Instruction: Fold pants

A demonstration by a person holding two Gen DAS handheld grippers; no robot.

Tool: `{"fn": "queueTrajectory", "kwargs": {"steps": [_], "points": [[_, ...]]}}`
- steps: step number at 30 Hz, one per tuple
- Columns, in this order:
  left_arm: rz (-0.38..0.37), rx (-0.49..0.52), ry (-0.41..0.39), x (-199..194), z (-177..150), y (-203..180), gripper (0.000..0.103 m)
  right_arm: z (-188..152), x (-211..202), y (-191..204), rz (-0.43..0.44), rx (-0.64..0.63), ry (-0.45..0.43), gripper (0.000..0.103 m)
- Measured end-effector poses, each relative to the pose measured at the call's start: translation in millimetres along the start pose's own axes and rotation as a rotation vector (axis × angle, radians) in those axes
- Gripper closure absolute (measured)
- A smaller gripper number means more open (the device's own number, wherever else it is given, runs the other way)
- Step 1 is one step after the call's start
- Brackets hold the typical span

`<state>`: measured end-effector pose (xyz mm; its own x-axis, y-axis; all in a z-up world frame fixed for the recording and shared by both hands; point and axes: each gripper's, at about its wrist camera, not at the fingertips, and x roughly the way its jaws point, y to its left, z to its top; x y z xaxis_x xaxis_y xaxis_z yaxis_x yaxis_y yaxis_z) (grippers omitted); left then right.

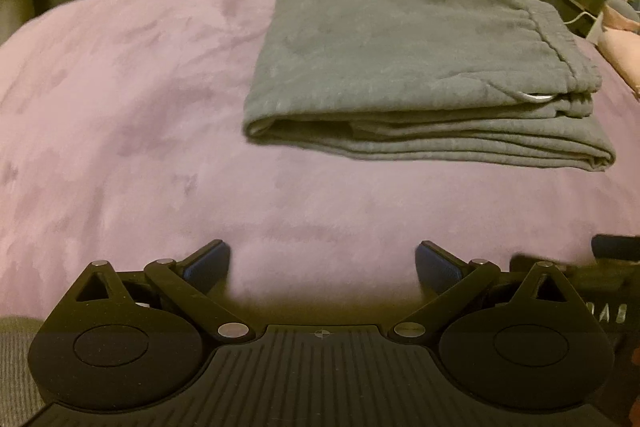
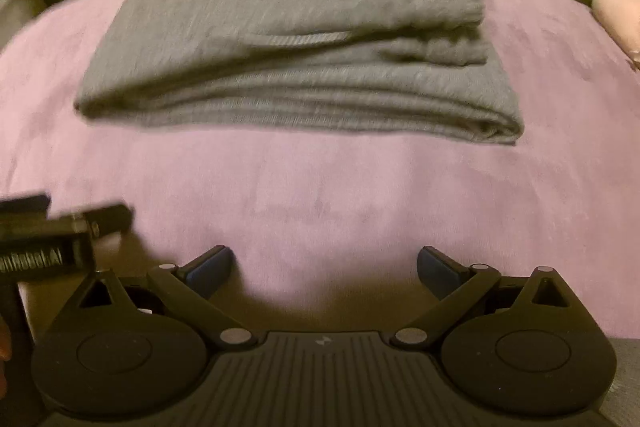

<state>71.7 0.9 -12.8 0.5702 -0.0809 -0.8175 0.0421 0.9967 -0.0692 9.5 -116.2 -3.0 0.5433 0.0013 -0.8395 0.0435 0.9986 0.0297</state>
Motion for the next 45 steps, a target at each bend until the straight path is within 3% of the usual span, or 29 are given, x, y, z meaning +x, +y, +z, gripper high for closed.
{"fn": "queueTrajectory", "kwargs": {"steps": [6, 19, 45], "points": [[-0.009, 0.010, -0.026, 6, 4, -1, 0.000, 7, 7, -7, -0.005, 0.058, -0.040, 0.004], [0.007, 0.061, -0.079, 19, 13, -6, 0.000, 11, 12, -4, -0.046, 0.017, -0.073, 0.004], [-0.013, 0.060, -0.089, 25, 18, -4, 0.000, 16, 20, -1, -0.061, -0.012, -0.091, 0.004]]}}
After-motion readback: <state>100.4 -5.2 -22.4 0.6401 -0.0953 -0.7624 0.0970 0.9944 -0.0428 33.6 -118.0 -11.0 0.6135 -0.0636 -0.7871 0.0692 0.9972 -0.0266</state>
